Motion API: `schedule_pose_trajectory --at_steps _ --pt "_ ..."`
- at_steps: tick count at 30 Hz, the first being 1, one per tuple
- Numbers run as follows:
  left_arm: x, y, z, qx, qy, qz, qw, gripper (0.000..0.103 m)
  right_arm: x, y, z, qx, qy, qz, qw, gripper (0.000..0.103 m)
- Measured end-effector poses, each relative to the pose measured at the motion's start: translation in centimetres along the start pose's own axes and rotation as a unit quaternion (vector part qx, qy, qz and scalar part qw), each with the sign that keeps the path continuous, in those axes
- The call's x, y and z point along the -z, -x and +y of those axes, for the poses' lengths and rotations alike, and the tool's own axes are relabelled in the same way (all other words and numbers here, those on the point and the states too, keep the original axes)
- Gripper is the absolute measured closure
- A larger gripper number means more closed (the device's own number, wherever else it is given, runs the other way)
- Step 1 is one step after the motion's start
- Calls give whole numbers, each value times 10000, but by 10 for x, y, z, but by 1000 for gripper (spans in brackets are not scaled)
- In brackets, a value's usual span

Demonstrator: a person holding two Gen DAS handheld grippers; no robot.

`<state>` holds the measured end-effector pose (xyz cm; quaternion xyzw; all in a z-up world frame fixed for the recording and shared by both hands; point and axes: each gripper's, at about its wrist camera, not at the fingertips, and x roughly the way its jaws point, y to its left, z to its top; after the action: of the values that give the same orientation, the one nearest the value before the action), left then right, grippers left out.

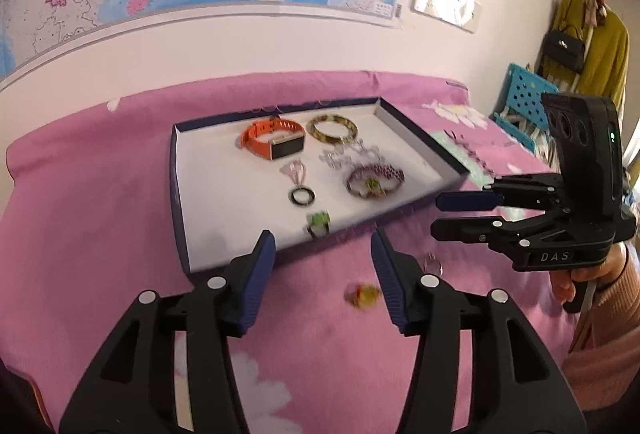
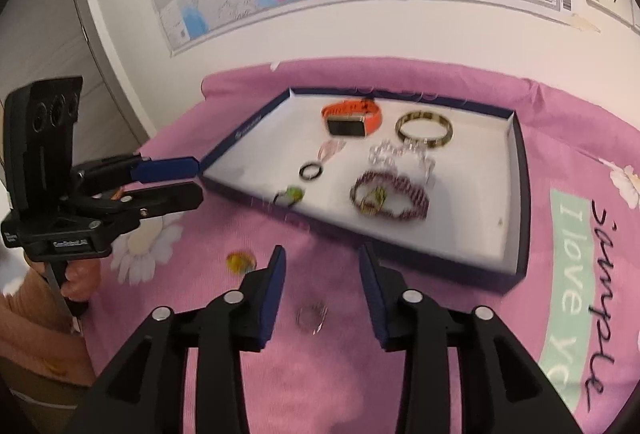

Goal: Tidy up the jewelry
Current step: 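Grasp the silver ring with the right tool while the left tool grasps the yellow ring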

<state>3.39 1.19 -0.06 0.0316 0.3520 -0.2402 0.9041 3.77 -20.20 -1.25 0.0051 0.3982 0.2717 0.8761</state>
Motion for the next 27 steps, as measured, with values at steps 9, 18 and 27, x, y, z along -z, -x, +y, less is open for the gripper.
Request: schedule_pose_trajectory --at_steps 9,18,27 --pt "27 -7 -12 55 -83 271 9996 50 28 -12 12 117 106 347 9993 64" --pt "34 -24 -22 41 -238 608 9979 54 30 -15 14 181 150 345 9991 61" --pt "31 -41 -29 142 -254 830 9961 68 31 -18 17 141 123 323 9993 53"
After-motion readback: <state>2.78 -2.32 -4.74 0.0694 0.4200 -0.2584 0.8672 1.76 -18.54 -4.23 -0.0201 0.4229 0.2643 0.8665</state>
